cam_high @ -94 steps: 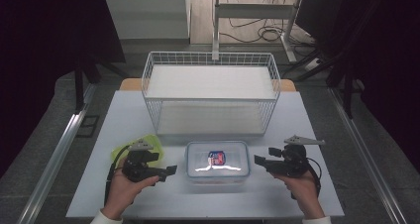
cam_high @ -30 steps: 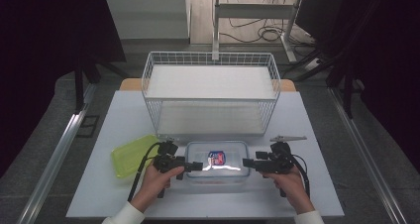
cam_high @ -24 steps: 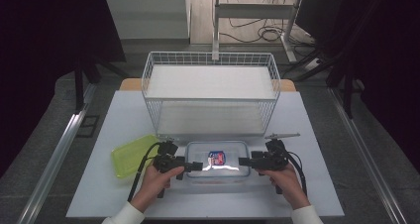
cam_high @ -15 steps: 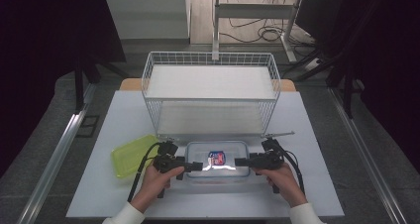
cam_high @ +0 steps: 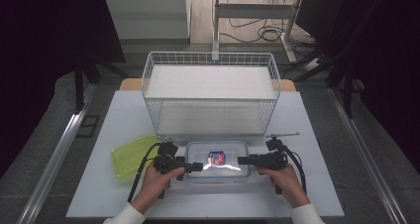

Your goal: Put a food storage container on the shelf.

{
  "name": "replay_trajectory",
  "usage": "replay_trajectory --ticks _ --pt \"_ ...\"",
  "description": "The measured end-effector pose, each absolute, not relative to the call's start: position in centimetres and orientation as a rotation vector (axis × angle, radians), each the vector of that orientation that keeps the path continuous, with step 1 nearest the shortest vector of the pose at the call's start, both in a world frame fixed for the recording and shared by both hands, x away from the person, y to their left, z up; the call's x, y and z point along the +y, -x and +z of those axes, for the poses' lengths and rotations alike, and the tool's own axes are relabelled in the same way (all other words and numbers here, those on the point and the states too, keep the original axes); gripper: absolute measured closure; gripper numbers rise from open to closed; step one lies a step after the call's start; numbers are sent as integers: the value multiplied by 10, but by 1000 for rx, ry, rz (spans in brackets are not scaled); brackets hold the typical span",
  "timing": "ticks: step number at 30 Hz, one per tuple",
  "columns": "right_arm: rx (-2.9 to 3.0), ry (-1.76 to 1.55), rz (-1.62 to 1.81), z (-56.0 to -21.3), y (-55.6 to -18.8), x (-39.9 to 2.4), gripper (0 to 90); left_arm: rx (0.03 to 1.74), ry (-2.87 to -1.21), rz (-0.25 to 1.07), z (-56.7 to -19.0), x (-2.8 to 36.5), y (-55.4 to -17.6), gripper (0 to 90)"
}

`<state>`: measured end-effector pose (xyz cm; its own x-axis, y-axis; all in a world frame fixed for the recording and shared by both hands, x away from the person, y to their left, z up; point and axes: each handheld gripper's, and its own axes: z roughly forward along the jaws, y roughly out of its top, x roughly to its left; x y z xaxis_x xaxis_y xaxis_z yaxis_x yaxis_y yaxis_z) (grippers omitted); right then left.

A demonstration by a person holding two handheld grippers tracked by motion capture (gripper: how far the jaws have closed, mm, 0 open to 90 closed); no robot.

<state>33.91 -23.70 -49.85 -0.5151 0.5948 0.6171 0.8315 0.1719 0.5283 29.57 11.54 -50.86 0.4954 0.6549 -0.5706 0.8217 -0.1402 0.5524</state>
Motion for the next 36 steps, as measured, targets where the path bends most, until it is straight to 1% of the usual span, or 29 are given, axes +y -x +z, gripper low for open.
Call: replay_trajectory --ticks 4,11,18,22,26,29,36 --pt "-2183 1362 -1284 -497 -336 -239 391 1217 -1869 -225 -506 117 -292 185" --pt "-2224 1323 -1317 -490 -326 -242 435 1192 -1836 -195 -503 124 -282 289" --pt "-2250 1277 -1363 -486 -313 -247 492 1152 -1843 -153 -497 128 -269 375" --pt "-2291 1258 -1385 -485 -306 -247 496 1130 -1850 -136 -496 129 -264 399" --pt "-2305 1243 -1408 -484 -301 -248 505 1107 -1823 -159 -499 135 -262 441" --pt "-2305 1235 -1422 -485 -299 -249 507 1090 -1832 -153 -498 136 -260 462" --pt "-2314 1242 -1440 -485 -295 -247 506 1093 -1820 -136 -499 136 -256 463"
